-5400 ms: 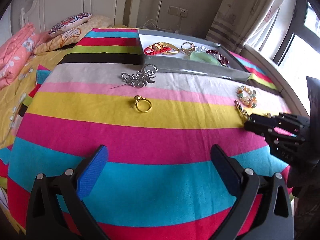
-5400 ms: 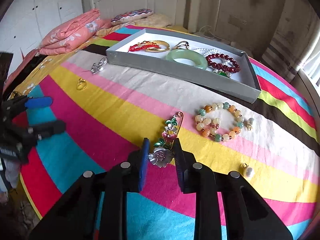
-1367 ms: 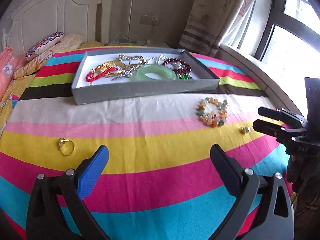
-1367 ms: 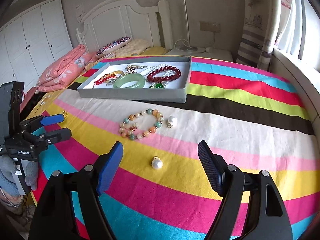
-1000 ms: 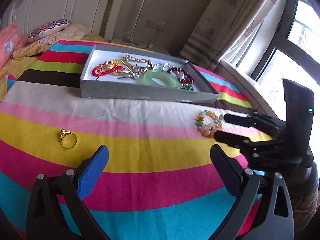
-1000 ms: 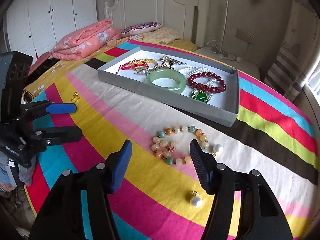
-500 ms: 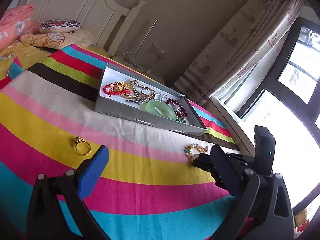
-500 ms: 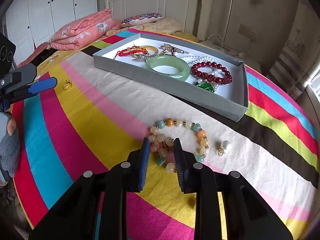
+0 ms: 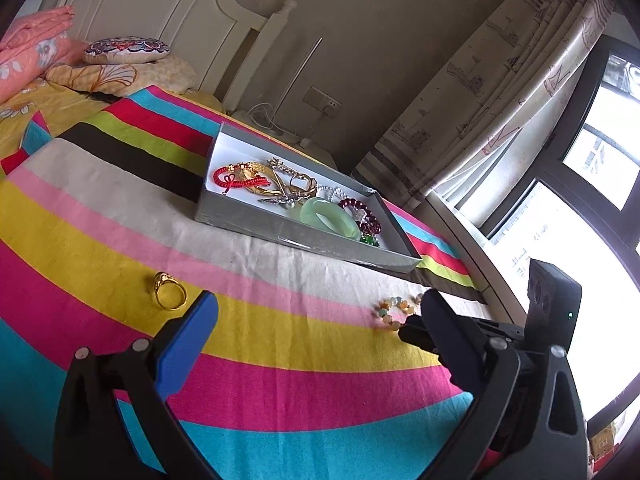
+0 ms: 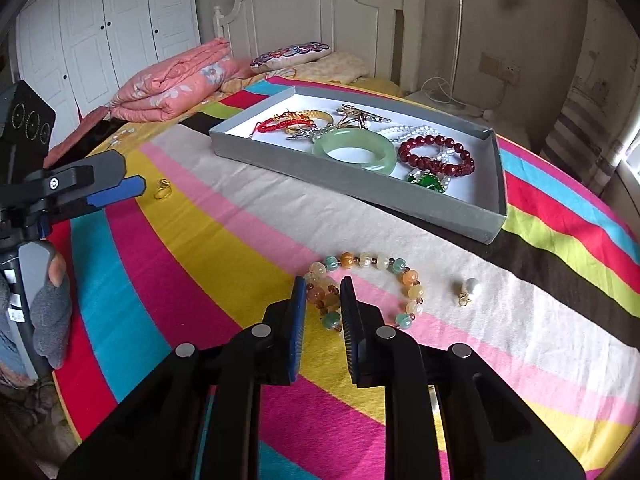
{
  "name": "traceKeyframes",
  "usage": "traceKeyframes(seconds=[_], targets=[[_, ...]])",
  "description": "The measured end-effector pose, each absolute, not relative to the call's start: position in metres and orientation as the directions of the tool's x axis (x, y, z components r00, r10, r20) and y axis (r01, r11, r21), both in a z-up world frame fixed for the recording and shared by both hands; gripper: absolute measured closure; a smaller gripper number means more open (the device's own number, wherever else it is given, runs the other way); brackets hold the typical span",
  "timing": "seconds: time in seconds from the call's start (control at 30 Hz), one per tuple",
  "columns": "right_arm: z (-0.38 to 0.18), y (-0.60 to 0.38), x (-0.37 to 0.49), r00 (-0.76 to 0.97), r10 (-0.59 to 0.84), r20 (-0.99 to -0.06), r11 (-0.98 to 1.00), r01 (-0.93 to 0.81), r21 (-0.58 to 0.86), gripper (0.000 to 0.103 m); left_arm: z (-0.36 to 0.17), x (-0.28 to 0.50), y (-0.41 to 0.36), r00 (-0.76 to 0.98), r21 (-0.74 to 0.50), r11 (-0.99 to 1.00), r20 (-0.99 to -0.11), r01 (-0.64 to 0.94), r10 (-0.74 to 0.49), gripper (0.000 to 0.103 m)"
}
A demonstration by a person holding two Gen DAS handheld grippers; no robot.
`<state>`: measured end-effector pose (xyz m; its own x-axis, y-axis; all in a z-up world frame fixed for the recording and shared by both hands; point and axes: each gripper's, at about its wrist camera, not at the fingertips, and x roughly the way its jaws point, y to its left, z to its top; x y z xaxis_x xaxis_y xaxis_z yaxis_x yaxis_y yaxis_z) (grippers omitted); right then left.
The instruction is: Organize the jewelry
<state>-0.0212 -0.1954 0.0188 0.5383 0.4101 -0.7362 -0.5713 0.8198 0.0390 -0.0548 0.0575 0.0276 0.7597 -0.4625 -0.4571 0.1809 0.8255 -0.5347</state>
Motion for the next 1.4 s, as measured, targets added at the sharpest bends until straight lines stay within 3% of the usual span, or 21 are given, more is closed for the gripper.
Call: traceKeyframes(seconds=[0.3, 0.5, 0.67, 0.87, 1.03, 1.17, 1.27, 1.4], targets=[[0.018, -0.172, -0.049, 0.528, 0.424, -0.736, 0.826, -0.559, 0.074, 0.085, 0.024, -0.054, 0.066, 0.763, -0.571, 0.806, -0.449, 0.154, -0.464, 0.003], [0.013, -0.166, -0.046, 0.534, 0.364, -0.763, 0.839, -0.544, 0.019, 0.085, 0.020, -0.045, 0.069, 0.744, -0.485, 0.874, -0.593, -0.026, -0.307, 0.003], [0.011, -0.166, -0.044, 0.532, 0.348, -0.772, 0.843, -0.537, 0.011, 0.085, 0.019, -0.042, 0.097, 0.710, -0.374, 0.921, -0.678, -0.110, -0.191, 0.003], [0.010, -0.165, -0.044, 0.532, 0.345, -0.773, 0.844, -0.536, 0.008, 0.084, 0.026, -0.061, 0.115, 0.697, -0.152, 0.988, -0.712, -0.034, -0.085, 0.003], [0.010, -0.165, -0.044, 0.530, 0.348, -0.773, 0.844, -0.537, 0.013, 0.084, 0.017, -0.061, 0.108, 0.656, -0.055, 0.998, -0.752, 0.023, -0.057, 0.004], [0.010, -0.168, -0.043, 0.521, 0.363, -0.773, 0.843, -0.537, 0.034, 0.084, 0.022, -0.050, 0.089, 0.667, 0.005, 0.999, -0.744, 0.040, -0.023, 0.012], [0.010, -0.169, -0.042, 0.517, 0.369, -0.772, 0.843, -0.536, 0.045, 0.084, 0.021, -0.033, 0.077, 0.653, 0.016, 0.997, -0.756, 0.077, -0.038, 0.030], [0.010, -0.169, -0.042, 0.518, 0.365, -0.773, 0.844, -0.536, 0.039, 0.084, 0.010, -0.013, 0.072, 0.610, 0.012, 0.995, -0.791, 0.099, -0.051, 0.044]])
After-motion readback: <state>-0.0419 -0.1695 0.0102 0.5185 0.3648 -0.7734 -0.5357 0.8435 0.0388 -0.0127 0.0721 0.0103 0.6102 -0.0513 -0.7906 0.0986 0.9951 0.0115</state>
